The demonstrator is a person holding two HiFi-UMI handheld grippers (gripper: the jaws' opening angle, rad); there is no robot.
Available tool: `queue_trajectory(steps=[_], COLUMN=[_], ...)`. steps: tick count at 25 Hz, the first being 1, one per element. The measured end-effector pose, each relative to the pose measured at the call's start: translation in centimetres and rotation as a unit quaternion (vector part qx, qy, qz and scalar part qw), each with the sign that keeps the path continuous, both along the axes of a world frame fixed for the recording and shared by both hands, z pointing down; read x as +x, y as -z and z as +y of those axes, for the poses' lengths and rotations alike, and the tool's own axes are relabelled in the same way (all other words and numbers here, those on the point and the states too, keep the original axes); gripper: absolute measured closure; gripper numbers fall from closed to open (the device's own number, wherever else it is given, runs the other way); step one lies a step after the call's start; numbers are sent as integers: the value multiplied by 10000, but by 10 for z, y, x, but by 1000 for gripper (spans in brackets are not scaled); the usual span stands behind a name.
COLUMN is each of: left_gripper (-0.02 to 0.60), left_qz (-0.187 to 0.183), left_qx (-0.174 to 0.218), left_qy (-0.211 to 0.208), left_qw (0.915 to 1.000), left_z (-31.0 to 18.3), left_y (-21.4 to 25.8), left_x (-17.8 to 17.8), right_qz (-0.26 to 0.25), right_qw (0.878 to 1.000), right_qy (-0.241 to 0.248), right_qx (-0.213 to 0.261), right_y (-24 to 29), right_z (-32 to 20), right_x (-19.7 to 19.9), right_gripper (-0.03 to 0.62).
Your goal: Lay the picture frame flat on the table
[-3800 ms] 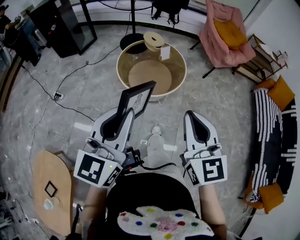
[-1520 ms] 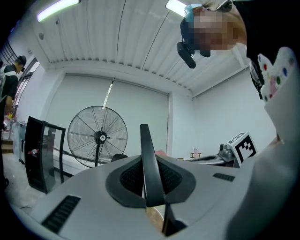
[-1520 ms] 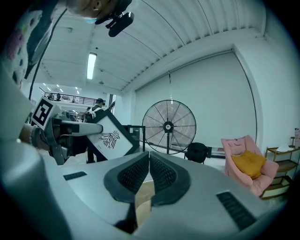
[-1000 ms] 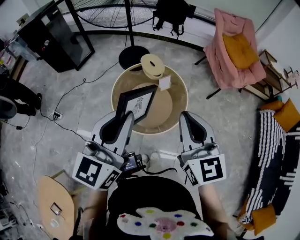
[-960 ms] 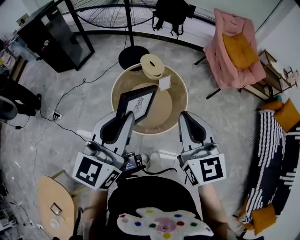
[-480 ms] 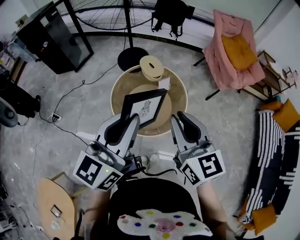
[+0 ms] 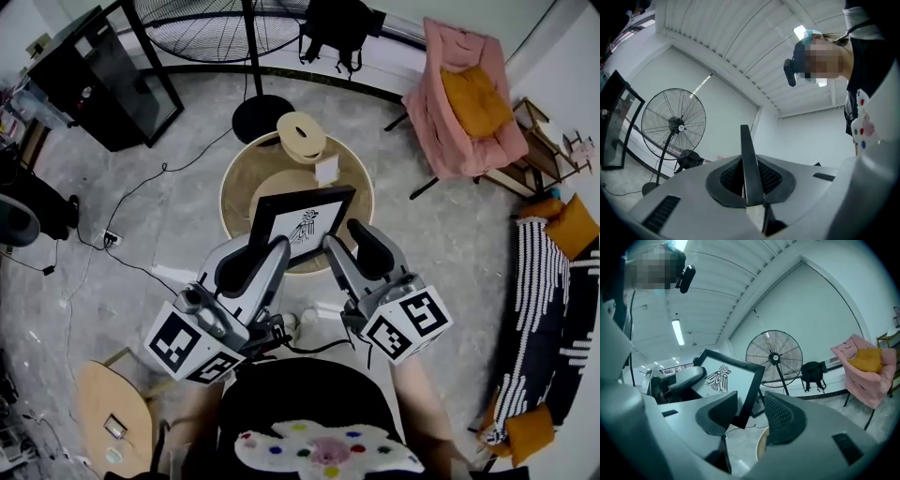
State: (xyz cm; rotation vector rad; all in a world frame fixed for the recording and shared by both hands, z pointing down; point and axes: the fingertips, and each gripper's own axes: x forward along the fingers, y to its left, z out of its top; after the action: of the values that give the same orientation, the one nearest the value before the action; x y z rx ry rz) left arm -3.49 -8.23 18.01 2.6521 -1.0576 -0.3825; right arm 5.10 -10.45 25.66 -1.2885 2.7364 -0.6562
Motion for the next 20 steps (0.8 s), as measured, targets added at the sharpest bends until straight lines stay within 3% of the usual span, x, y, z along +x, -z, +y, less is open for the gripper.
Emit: queue_trajectory(steps=[6,9,12,20], left_gripper=[537,537,535,535], left_qz=[162,209,297,-208], left_qx=[-37,-45,-153,-279], left_qy=[-229,-249,-238,89], left_qw=[9996,9995,9992,9994], left_z=[-1,-3,-3,-8], left_y=[0,-1,-5,-20], left_x=[1,1,0,0], right_qz=[-375,-281,-300,-401], right_qw=[9991,9996,9995,9979], right_qy=[34,11,-25,-479], right_qx=[-200,-99,-90,-151], right_y=[-4,-3,-2,2], right_z=[-3,-4,-3,-10], right_x=[2,2,4,16], right_gripper=[424,480,493,508])
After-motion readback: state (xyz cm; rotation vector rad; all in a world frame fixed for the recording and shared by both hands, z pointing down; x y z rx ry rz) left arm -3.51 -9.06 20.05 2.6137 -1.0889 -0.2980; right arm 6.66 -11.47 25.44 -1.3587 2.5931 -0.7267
